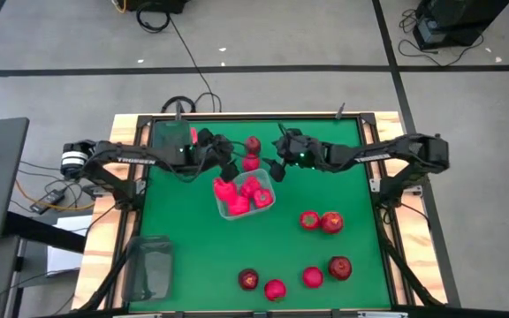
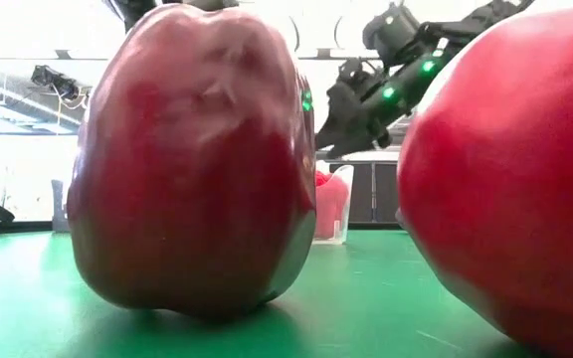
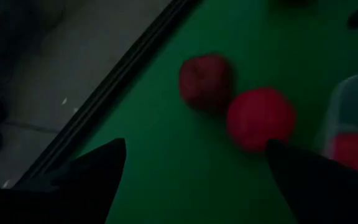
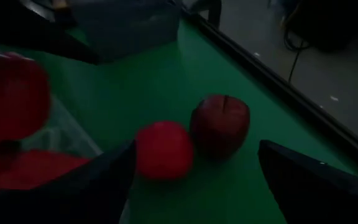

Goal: Sort produce into baskets
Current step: Put the red apple into the top black bin

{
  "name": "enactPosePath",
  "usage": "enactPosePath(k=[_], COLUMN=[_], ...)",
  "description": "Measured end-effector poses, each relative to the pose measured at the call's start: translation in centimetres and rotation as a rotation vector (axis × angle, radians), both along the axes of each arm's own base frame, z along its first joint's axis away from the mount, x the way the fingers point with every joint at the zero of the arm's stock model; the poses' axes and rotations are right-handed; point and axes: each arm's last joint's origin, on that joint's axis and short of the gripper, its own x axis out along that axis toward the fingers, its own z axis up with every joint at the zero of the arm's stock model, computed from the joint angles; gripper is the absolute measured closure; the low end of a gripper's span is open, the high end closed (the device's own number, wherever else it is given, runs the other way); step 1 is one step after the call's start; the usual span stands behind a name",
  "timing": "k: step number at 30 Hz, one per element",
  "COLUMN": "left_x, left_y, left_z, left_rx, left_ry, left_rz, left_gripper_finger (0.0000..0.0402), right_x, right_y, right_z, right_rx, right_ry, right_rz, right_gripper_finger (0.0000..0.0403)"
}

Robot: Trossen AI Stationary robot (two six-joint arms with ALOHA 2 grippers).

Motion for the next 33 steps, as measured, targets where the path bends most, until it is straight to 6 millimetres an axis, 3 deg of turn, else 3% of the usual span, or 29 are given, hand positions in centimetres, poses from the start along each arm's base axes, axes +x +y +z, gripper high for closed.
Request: enactPosePath(k=[8, 17, 22, 28, 33], left_x=[0.4, 1.1, 1.6, 2.2, 2.8], left_y=[0.8, 0.7, 0.2, 0.2, 2.5], left_z=[-1.2, -2.1, -1.9, -1.3, 0.8], left_rx=[-0.084, -0.143, -0.143, -0.087, -0.049], left_ry=[0.012, 0.013, -0.022, -0.058, -0.129], left_rz=[-0.006, -0.055, -0.094, -0.143, -0.183], left_gripper_finger=[0.0009, 0.0009, 0.0009, 0.0009, 0.0009], right_x=[1.5, 1.0, 0.3, -1.2, -2.5], right_y=[-1.0, 0.3, 2.8, 4.9, 5.2], right_z=[-2.7, -4.0, -2.4, 0.1, 2.6], right_rx=[0.021, 0.178, 0.188, 0.083, 0.05], right_ry=[0.063, 0.173, 0.206, 0.234, 0.161], right_rz=[0.046, 0.209, 0.242, 0.151, 0.109], right_gripper_finger=[0.0056, 0.0056, 0.0056, 0.0056, 0.0056])
